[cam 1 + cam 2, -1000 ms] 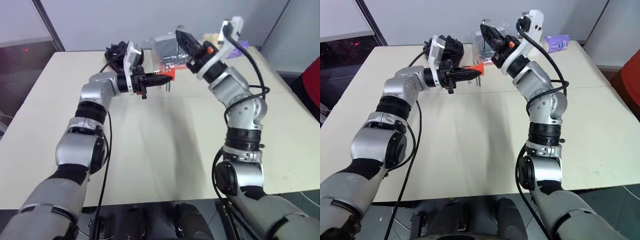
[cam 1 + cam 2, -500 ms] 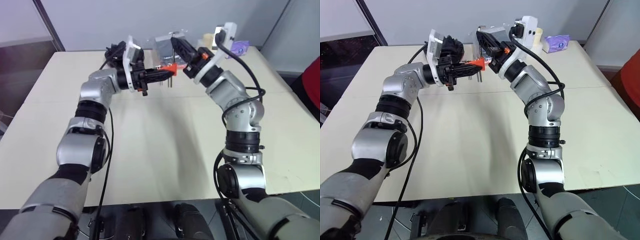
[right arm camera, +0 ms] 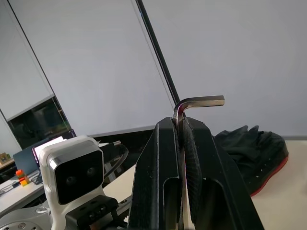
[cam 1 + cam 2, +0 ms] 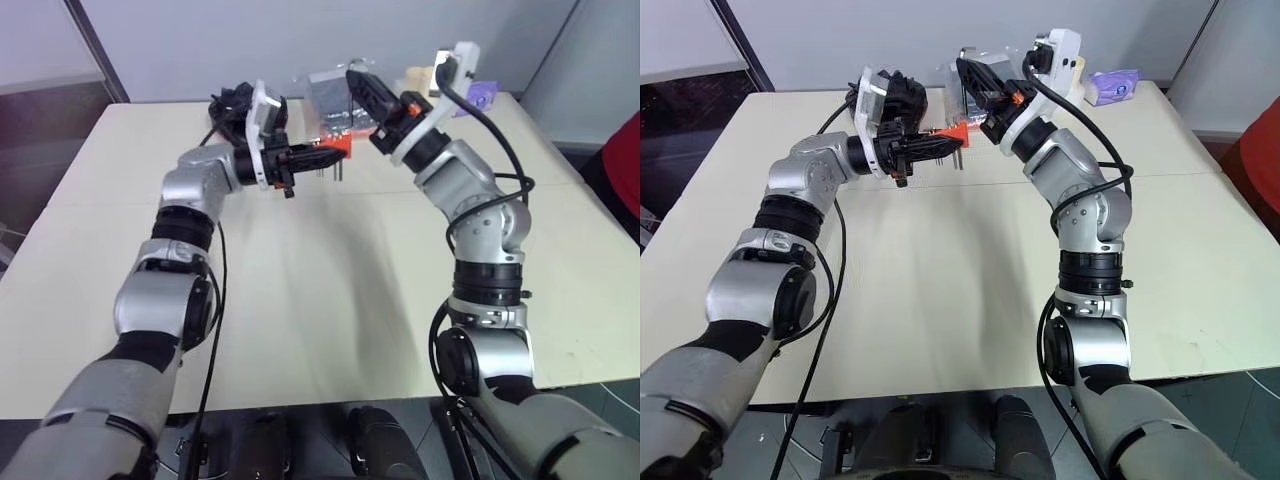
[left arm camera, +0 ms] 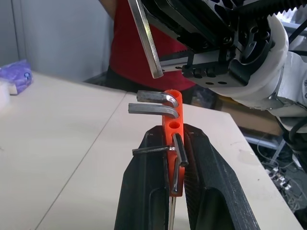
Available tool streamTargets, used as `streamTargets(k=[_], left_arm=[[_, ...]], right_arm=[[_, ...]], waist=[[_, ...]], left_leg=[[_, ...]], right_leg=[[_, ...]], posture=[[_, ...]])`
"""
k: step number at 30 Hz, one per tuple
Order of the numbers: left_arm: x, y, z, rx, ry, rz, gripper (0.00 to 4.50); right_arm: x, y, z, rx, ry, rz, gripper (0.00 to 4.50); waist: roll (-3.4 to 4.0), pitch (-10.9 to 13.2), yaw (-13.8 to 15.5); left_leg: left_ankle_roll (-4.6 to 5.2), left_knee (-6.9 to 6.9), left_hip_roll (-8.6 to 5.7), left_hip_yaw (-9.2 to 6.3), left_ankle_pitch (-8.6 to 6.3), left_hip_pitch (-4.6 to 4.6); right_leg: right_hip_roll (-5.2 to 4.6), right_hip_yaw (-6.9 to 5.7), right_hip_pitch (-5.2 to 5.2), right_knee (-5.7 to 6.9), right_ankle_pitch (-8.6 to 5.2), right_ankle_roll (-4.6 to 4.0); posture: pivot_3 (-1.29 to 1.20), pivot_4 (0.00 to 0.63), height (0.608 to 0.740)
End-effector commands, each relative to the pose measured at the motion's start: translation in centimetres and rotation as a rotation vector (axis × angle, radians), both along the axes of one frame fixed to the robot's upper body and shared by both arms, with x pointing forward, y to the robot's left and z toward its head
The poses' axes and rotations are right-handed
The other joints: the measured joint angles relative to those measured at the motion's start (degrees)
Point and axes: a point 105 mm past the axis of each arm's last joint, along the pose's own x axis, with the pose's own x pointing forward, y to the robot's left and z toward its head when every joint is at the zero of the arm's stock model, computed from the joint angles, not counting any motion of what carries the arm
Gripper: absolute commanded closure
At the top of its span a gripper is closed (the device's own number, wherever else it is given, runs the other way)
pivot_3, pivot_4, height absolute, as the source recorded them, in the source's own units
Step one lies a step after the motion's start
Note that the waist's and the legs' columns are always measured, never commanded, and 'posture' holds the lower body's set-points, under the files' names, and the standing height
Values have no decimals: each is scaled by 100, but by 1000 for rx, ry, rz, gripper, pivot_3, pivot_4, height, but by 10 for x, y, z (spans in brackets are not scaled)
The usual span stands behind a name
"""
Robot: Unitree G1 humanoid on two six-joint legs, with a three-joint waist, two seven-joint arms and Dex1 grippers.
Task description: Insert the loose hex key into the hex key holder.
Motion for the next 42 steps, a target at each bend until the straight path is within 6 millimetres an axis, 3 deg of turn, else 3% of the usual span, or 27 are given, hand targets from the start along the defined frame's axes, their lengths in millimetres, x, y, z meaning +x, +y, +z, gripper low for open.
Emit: streamTargets(k=[1, 23, 42], left_arm=[[-1, 1, 17, -16, -67, 6, 4500], [1, 5, 26, -43, -82, 39, 4500], [5, 6, 34, -63, -88, 60, 4500]], right_arm=[[-13, 5, 19, 25, -78, 29, 4429], [-6, -1, 1, 1, -37, 7, 4429], [-13, -2, -15, -174, -86, 28, 4429]], waist=[[0, 0, 0], [0, 0, 0], [-1, 0, 4]], left_leg=[[0, 0, 0, 0, 0, 0], [0, 1, 0, 0, 0, -2], [0, 1, 0, 0, 0, -3]], right_leg=[[0, 0, 0, 0, 0, 0], [0, 0, -1, 0, 0, 0], [1, 0, -2, -1, 0, 0]], posture=[[0, 150, 740], [0, 150, 740], [0, 150, 740]])
